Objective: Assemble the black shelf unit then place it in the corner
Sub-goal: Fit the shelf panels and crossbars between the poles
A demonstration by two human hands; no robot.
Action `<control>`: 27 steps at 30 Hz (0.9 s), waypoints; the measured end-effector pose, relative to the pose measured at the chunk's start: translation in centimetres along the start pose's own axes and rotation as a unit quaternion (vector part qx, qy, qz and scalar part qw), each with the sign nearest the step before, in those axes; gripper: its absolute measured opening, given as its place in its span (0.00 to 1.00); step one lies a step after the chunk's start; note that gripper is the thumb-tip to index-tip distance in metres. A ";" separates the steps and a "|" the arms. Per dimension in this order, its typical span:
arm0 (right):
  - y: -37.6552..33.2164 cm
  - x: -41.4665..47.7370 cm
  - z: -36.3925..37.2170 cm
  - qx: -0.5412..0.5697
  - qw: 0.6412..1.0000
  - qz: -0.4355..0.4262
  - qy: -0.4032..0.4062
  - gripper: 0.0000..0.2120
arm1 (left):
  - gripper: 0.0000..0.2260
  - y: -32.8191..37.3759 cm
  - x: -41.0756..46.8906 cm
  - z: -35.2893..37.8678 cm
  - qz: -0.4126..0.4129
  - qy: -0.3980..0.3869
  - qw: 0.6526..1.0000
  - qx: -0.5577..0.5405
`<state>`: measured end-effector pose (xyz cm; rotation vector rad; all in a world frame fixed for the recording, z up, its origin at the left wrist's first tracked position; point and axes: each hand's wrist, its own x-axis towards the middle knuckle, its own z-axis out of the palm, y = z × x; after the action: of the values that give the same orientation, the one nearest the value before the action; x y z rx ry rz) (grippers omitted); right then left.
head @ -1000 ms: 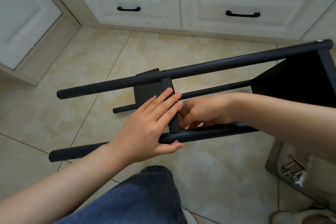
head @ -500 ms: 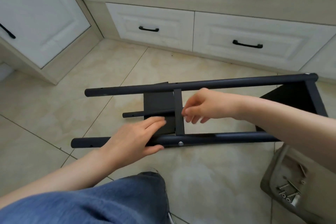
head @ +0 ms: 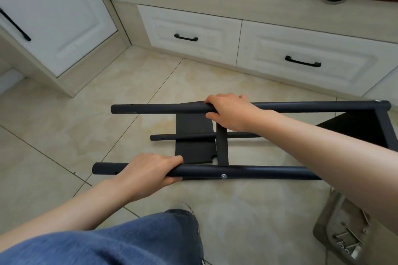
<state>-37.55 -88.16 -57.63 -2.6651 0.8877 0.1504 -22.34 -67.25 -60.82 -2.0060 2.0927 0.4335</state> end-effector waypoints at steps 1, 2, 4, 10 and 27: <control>0.0 0.3 0.1 0.003 1.000 0.002 0.000 0.13 | 0.08 0.0 0.0 -0.1 0.000 0.005 1.000 0.000; 0.0 0.6 0.2 0.005 1.000 0.003 0.005 0.11 | 0.08 0.0 0.1 -0.2 -0.001 0.011 1.000 0.005; 0.2 0.9 0.1 0.008 1.000 0.004 0.024 0.10 | 0.08 0.0 0.2 -0.4 -0.001 0.033 0.999 0.019; 1.6 1.0 -1.7 0.040 0.995 0.015 0.085 0.09 | 0.11 0.2 0.7 -2.9 0.054 0.229 0.971 0.051; 4.7 -3.9 -12.5 0.296 0.892 0.090 0.329 0.07 | 0.21 2.4 2.7 -17.5 -0.065 0.566 0.818 0.074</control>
<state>-43.53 -93.70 -46.35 -2.0407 1.1359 -0.8897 -23.99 -75.83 -45.27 -2.5676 2.2995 -1.2277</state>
